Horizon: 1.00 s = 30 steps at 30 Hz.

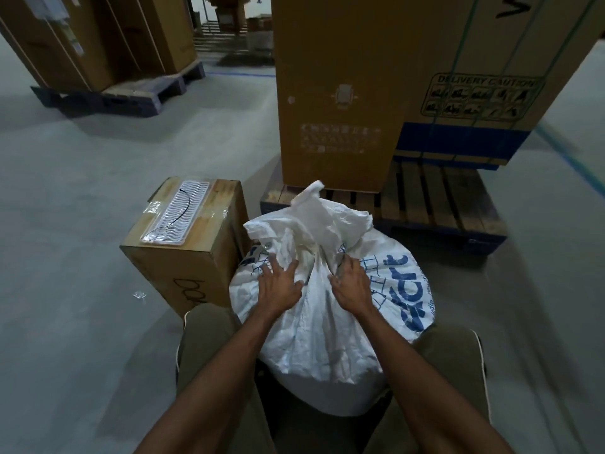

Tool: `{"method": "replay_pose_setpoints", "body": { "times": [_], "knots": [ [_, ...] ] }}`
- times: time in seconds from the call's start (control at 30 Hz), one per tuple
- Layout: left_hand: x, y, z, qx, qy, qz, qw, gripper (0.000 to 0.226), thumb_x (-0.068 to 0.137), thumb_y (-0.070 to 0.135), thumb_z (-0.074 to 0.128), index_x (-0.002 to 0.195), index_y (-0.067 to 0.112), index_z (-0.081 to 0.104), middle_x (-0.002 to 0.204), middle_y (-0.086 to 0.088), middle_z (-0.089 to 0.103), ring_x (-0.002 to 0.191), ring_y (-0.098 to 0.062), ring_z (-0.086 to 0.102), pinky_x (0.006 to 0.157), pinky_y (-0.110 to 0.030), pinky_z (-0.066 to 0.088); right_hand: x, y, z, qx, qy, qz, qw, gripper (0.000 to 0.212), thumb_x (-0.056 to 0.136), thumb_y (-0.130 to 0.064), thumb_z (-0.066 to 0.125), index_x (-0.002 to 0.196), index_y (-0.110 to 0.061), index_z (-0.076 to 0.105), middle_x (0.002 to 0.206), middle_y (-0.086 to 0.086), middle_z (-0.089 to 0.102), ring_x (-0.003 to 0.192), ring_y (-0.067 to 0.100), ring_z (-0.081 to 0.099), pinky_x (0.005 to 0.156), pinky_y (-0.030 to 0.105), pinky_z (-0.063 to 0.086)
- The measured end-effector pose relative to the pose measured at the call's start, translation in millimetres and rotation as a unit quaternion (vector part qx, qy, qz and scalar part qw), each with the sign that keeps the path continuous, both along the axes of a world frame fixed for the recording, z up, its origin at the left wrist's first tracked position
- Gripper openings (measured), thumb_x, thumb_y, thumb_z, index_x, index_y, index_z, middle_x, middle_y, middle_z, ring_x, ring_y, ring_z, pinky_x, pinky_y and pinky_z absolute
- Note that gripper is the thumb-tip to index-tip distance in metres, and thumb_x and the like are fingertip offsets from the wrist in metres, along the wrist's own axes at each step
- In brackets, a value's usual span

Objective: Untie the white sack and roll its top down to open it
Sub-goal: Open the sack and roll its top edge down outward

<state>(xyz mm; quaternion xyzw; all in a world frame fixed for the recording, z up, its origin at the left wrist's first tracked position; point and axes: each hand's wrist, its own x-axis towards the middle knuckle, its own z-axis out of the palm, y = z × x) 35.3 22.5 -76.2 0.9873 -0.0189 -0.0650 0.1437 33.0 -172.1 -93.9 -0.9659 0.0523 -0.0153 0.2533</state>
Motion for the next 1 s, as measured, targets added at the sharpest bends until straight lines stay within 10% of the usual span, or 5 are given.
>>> {"method": "replay_pose_setpoints", "body": {
  "times": [0.17, 0.33, 0.6, 0.83, 1.0],
  "knots": [
    [35.1, -24.3, -0.4, 0.028, -0.152, -0.084, 0.984, 0.034, 0.088, 0.025, 0.064, 0.12, 0.014, 0.067, 0.15, -0.012, 0.047, 0.138, -0.038, 0.042, 0.111, -0.052, 0.038, 16.0, -21.6, -6.6, 0.032, 0.049, -0.054, 0.997, 0.066, 0.1, -0.039, 0.056, 0.155, -0.012, 0.031, 0.151, 0.019, 0.038, 0.134, 0.039, 0.044, 0.107, 0.048, 0.042],
    [68.6, -54.9, 10.9, -0.133, -0.068, -0.09, 0.985, 0.03, 0.088, 0.011, 0.049, 0.115, 0.011, 0.063, 0.112, -0.014, 0.068, 0.108, -0.034, 0.059, 0.089, -0.041, 0.05, 38.8, -12.5, -3.6, 0.08, -0.064, -0.05, 0.993, 0.043, 0.098, -0.043, 0.06, 0.131, -0.015, 0.058, 0.123, 0.011, 0.057, 0.11, 0.031, 0.058, 0.089, 0.043, 0.05],
    [89.6, -45.7, -14.0, -0.244, -0.018, -0.115, 0.963, 0.039, 0.091, 0.004, 0.054, 0.127, 0.02, 0.053, 0.124, -0.011, 0.066, 0.11, -0.03, 0.063, 0.091, -0.041, 0.053, 63.8, -24.8, -19.6, 0.178, -0.032, -0.155, 0.971, 0.019, 0.094, -0.039, 0.068, 0.103, -0.023, 0.062, 0.1, 0.001, 0.071, 0.089, 0.022, 0.067, 0.075, 0.041, 0.058],
    [111.2, -53.2, -8.1, -0.135, 0.045, -0.082, 0.986, 0.077, 0.1, 0.051, 0.049, 0.161, 0.033, 0.004, 0.165, -0.012, 0.026, 0.133, -0.04, 0.051, 0.104, -0.052, 0.044, 61.2, -63.5, -17.1, 0.221, 0.007, -0.306, 0.926, 0.019, 0.094, -0.021, 0.066, 0.107, -0.007, 0.066, 0.108, 0.017, 0.072, 0.104, 0.037, 0.067, 0.083, 0.038, 0.052],
    [112.6, -54.9, -19.6, -0.113, 0.076, -0.05, 0.989, 0.075, 0.088, 0.064, 0.055, 0.153, 0.04, 0.025, 0.161, -0.01, 0.005, 0.132, -0.049, 0.047, 0.108, -0.057, 0.042, 35.8, -87.5, -28.2, 0.207, 0.01, -0.336, 0.919, 0.029, 0.092, -0.026, 0.069, 0.109, -0.002, 0.068, 0.109, 0.022, 0.073, 0.103, 0.04, 0.069, 0.085, 0.043, 0.057]
  ]
}}
